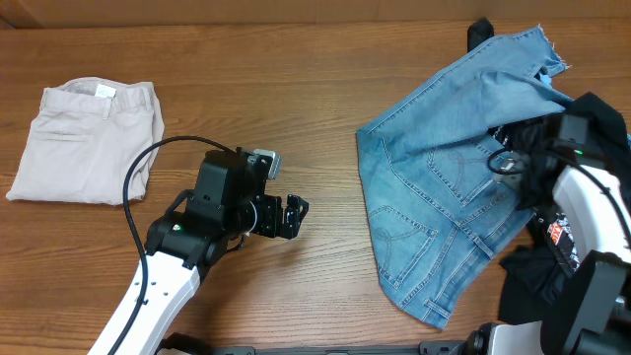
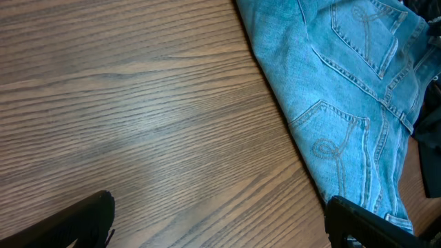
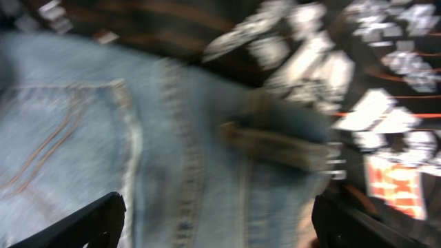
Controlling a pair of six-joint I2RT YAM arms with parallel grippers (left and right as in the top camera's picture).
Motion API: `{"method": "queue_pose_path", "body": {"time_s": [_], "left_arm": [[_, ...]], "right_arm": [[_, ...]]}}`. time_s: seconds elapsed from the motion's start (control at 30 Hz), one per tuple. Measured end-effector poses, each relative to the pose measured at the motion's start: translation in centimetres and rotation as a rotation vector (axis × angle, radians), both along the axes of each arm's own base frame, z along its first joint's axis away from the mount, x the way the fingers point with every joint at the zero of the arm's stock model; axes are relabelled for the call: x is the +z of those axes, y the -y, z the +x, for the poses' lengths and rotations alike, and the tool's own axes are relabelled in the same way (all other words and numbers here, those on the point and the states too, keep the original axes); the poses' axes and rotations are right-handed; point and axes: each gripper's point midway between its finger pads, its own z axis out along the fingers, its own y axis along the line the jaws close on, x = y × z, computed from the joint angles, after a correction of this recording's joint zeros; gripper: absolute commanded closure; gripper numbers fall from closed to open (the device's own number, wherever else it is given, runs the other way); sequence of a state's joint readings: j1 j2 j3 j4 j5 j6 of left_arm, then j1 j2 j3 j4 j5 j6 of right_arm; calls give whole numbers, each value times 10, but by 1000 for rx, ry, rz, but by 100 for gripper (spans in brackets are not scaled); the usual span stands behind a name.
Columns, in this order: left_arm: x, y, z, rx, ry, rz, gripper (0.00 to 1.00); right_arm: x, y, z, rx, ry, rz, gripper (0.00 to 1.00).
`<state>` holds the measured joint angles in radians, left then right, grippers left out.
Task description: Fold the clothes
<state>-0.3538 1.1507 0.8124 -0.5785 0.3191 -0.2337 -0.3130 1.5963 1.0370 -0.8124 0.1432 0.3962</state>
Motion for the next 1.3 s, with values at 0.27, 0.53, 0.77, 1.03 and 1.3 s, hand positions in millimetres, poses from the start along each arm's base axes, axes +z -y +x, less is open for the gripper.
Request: {"method": "queue_pose_path", "body": {"time_s": [0.27, 0.53, 0.77, 1.03, 1.3], "left_arm": [[0, 0, 0, 0, 0, 0, 0], [1, 0, 1, 1, 4, -1, 0], [1, 0, 1, 1, 4, -1, 0], [1, 0, 2, 1, 8, -2, 0], [4, 2, 5, 1, 25, -9, 0]], "right_arm": [[-1, 41, -21, -137, -2, 15, 8], [-11, 44, -9, -92, 29, 45, 9], [-40, 35, 0, -33, 7, 116, 33], [-39, 33, 8, 8, 37, 127, 96], [-26, 25, 3, 15, 28, 154, 91]]}}
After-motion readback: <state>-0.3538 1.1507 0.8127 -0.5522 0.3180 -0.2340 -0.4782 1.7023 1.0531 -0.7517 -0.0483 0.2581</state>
